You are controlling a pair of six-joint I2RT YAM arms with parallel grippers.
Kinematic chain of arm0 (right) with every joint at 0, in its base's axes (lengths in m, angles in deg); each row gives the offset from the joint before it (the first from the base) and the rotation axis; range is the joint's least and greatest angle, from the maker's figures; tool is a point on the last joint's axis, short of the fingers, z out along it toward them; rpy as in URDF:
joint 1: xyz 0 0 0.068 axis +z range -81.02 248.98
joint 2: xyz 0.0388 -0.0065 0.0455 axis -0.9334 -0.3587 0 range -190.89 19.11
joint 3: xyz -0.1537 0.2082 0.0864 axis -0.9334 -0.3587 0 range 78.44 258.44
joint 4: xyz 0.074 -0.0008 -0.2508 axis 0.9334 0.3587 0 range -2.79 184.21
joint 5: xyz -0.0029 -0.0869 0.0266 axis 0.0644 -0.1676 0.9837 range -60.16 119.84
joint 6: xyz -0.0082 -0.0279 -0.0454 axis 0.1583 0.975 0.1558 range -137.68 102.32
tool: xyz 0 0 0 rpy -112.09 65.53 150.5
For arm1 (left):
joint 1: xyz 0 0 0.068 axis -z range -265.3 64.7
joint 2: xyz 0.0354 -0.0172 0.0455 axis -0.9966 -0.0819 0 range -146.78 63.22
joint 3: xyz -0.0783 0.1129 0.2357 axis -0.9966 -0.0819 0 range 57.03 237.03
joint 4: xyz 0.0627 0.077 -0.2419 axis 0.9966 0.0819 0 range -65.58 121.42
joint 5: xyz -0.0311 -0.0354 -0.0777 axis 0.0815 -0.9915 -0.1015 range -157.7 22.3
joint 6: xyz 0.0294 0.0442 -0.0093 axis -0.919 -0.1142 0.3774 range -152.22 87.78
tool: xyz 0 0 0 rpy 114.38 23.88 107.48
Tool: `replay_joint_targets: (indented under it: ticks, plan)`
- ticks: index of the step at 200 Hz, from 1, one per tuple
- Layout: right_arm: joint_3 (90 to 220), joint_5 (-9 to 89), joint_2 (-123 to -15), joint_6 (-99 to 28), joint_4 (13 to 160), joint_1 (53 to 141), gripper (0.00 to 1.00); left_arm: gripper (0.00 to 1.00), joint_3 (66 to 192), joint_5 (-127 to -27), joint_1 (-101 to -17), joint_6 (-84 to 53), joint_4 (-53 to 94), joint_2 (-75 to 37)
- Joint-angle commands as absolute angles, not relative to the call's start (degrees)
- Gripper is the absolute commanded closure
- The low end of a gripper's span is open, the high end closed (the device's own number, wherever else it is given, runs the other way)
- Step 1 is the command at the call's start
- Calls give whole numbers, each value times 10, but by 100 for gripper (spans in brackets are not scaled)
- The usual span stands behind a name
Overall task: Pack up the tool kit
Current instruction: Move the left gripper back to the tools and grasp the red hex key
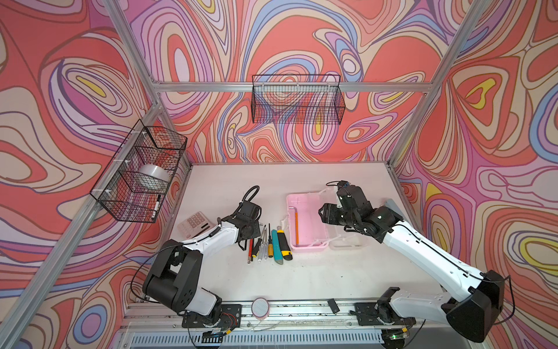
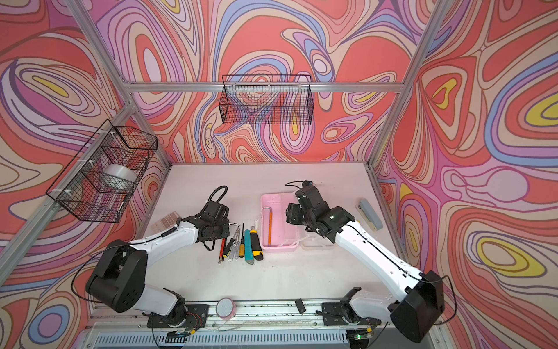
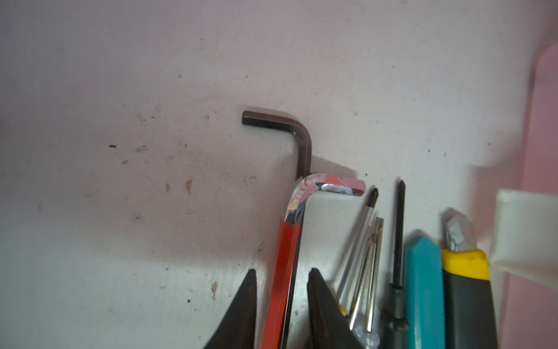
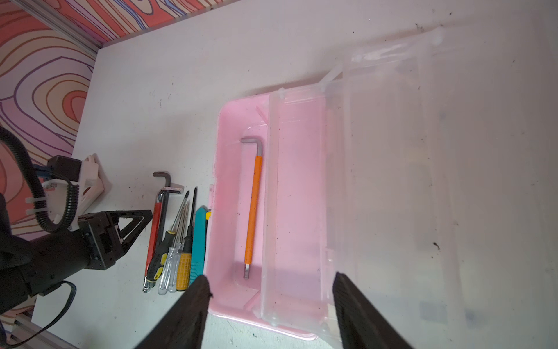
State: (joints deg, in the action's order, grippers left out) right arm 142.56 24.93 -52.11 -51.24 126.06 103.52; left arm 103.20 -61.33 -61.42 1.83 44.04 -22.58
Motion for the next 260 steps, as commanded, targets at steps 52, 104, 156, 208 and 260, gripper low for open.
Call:
replay_joint_targets:
  ticks: [52, 104, 156, 208, 260]
  plan:
    - [1411, 237, -547, -511, 1240, 1038, 32, 76, 1013, -623, -626, 17, 411, -259]
    - [1406, 238, -560, -510, 1233, 1038, 32, 82, 1011, -627, -632, 13, 403, -268]
    - [1406, 253, -565, -517, 1219, 1038, 32, 88, 1007, -631, -636, 14, 400, -274]
    - [1409, 255, -571, -517, 1217, 1038, 32, 100, 1014, -638, -637, 13, 403, -257]
    - [1409, 252, -571, -516, 1216, 1038, 32, 100, 1039, -637, -637, -11, 442, -226]
